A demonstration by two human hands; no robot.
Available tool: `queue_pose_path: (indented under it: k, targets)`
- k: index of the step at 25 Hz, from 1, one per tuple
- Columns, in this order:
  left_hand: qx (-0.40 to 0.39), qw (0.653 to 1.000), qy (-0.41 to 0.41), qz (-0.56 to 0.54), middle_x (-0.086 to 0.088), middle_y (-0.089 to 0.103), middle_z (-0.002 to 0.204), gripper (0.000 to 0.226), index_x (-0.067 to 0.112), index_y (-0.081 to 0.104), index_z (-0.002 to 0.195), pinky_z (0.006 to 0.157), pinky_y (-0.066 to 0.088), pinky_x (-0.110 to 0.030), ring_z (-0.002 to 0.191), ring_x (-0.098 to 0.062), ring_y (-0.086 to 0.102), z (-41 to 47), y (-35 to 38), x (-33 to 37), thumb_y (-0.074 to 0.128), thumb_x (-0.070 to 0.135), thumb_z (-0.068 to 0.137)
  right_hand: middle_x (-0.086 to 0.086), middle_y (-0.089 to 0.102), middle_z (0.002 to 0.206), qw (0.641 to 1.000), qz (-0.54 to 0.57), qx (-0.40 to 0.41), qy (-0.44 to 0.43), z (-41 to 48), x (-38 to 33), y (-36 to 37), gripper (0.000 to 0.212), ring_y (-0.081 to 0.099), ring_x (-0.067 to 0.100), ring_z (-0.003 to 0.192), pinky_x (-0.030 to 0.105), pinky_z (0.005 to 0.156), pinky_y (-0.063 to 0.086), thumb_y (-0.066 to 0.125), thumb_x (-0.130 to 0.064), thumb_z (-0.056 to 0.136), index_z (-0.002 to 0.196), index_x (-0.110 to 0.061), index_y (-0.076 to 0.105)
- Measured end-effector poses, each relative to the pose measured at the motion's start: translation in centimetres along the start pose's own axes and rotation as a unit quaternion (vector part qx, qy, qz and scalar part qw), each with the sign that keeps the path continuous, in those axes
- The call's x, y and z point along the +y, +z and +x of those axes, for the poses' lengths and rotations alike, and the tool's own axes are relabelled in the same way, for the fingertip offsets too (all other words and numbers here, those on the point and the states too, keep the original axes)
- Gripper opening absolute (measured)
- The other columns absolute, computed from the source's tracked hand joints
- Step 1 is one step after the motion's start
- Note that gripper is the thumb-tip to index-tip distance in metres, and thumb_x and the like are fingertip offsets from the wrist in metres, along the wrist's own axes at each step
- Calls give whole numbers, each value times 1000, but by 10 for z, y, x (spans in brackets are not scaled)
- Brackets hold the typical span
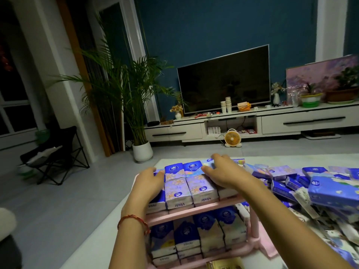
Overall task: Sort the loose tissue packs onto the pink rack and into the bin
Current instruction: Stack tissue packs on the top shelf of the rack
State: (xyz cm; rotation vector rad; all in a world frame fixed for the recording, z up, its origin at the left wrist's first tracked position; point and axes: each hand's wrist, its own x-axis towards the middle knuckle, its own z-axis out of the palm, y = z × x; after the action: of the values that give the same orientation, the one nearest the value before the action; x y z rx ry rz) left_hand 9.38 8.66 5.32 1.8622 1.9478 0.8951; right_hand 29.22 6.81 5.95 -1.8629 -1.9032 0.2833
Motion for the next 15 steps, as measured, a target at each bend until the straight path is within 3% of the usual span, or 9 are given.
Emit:
queue_pose_path:
  k: [3, 7, 15]
  targets:
    - [-17, 994, 33, 100, -13, 32, 149, 49, 10, 37, 140, 112, 25, -35, 137, -28, 29, 0, 6, 7, 31, 35, 99, 11, 17, 155, 998, -51, 6, -45, -1, -11, 5, 59, 17, 27, 142, 39, 113, 20, 33, -49, 97, 146, -18, 24]
    - [-89, 979, 8, 186, -13, 16, 155, 58, 16, 27, 146, 117, 15, -38, 143, -28, 14, -3, 10, 7, 21, 48, 98, 11, 38, 143, 994, -79, -40, -66, 5, -14, 17, 53, 33, 26, 132, 40, 107, 29, 26, -50, 97, 138, -21, 42]
    - [-87, 974, -12, 210, -11, 11, 156, 64, 17, 20, 147, 117, 14, -39, 144, -29, 9, -10, 15, 10, 24, 54, 96, 9, 41, 141, 992, -91, -24, -82, 6, -12, 19, 49, 37, 24, 129, 36, 104, 32, 27, -45, 98, 137, -20, 43]
